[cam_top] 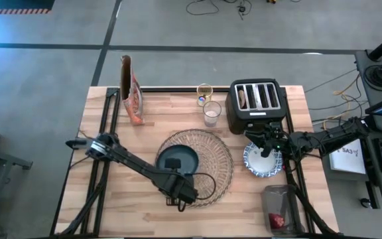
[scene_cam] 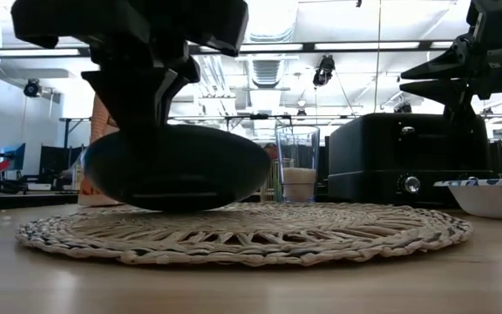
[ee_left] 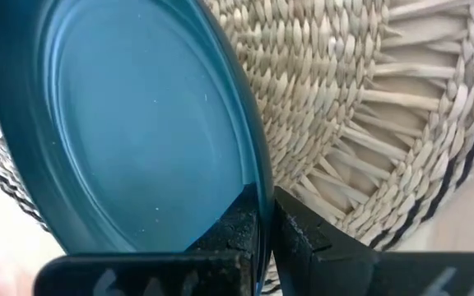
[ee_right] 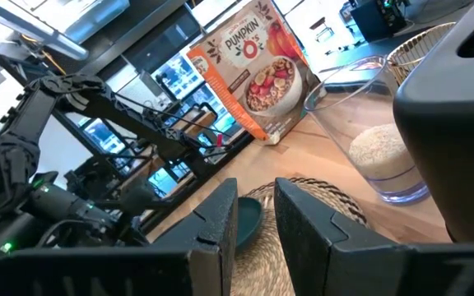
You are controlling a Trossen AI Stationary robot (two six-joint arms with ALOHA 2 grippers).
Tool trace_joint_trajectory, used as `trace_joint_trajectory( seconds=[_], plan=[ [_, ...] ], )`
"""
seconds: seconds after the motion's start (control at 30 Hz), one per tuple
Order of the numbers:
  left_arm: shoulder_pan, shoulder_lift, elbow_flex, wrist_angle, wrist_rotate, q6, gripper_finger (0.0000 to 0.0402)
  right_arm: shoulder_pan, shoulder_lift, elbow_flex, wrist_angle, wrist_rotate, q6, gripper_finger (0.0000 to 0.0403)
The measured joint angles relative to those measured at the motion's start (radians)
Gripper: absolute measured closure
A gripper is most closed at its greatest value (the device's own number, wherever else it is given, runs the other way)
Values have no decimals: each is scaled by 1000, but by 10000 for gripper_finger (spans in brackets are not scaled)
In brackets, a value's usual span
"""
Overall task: Arrange a breakfast setting
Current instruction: Put the blue plate on the placemat, then put the white patterned bowl on the brown placemat
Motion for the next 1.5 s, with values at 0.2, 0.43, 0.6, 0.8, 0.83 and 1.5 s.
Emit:
trace_joint_trajectory(
  seconds=[0.2,0.43,0.6,0.8,0.83,1.5],
  plan=[
    [0,0,-12,6,11,-15,389,0,0,0,0,0,0,330],
    [0,0,-13,24,18,-20,359,0,0,0,0,0,0,330],
    [0,0,-13,21,17,-20,326,0,0,0,0,0,0,330],
    [0,0,-9,18,-11,-13,292,0,0,0,0,0,0,330],
    [0,0,-6,22,-12,-12,289,0,0,0,0,0,0,330],
    [-12,-287,-88,0,-137,35,285,0,0,0,0,0,0,330]
  ],
)
